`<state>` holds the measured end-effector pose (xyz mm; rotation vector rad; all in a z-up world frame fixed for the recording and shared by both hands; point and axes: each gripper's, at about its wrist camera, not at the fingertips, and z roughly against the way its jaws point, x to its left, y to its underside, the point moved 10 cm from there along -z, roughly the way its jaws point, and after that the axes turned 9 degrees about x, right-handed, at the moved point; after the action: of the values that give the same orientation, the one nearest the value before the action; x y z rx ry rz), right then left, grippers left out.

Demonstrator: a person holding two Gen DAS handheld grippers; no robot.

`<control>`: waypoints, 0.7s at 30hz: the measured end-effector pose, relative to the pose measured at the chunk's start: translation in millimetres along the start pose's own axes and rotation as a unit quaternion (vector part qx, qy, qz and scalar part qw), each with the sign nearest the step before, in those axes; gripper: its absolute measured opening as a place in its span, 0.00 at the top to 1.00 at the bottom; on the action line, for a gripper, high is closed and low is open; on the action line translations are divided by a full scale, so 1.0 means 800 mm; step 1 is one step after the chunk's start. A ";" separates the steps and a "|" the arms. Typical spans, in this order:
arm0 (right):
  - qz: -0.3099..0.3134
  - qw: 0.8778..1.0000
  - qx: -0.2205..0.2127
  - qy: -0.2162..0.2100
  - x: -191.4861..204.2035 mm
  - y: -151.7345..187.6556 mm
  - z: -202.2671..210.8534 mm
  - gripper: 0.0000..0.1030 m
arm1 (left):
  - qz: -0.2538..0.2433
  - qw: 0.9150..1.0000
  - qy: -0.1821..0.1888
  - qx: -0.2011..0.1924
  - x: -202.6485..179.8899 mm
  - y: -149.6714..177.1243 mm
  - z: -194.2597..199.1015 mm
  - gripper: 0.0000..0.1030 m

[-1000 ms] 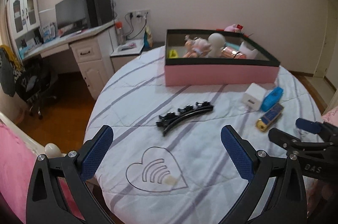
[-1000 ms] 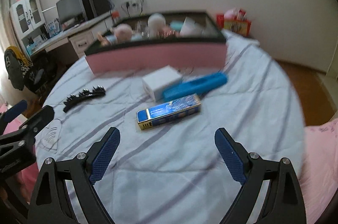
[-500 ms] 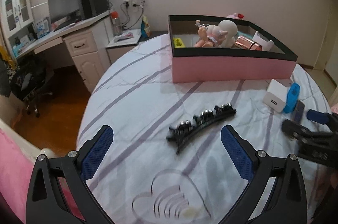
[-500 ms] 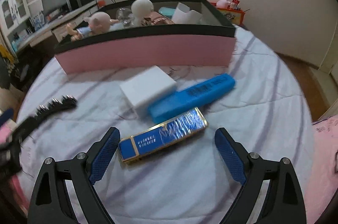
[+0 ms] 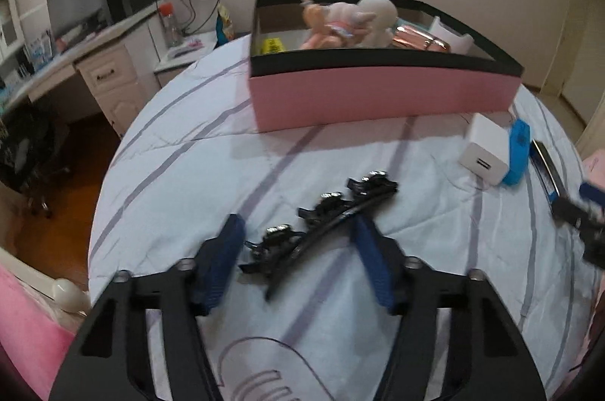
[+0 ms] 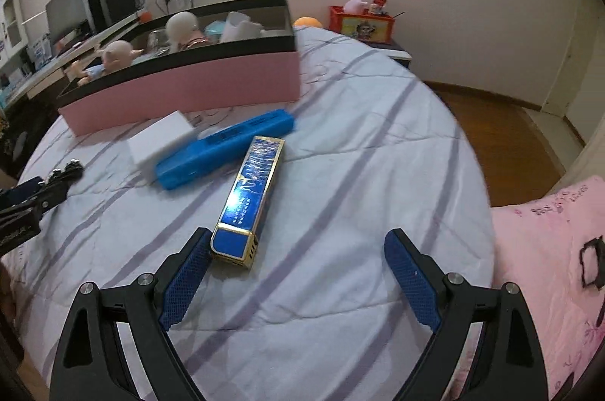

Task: Organize rigid objects
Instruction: 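Grasp the black hair clip with the left tool while the right tool grasps the battery pack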

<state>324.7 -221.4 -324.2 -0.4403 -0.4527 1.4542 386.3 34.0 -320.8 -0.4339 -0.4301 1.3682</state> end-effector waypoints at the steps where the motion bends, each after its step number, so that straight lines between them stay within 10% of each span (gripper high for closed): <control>1: 0.004 1.000 0.000 -0.009 0.004 -0.003 -0.001 0.10 | 0.000 1.000 0.003 0.000 -0.004 0.002 0.002 0.53; 6: 0.036 0.999 0.018 -0.012 0.022 -0.014 -0.020 0.13 | -0.006 1.000 0.012 0.001 -0.026 0.008 0.010 0.70; 14: 0.058 0.997 0.011 -0.045 0.016 -0.021 -0.019 0.71 | 0.003 0.999 0.037 -0.003 -0.035 0.010 0.016 0.61; 21: 0.050 0.998 0.006 -0.048 0.006 -0.024 -0.022 0.76 | -0.008 1.000 0.027 0.010 -0.045 -0.010 -0.004 0.55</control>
<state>350.6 -218.3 -328.2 -0.3893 -0.5040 1.5789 389.0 -2.5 -320.4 -0.4486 -0.3756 1.3409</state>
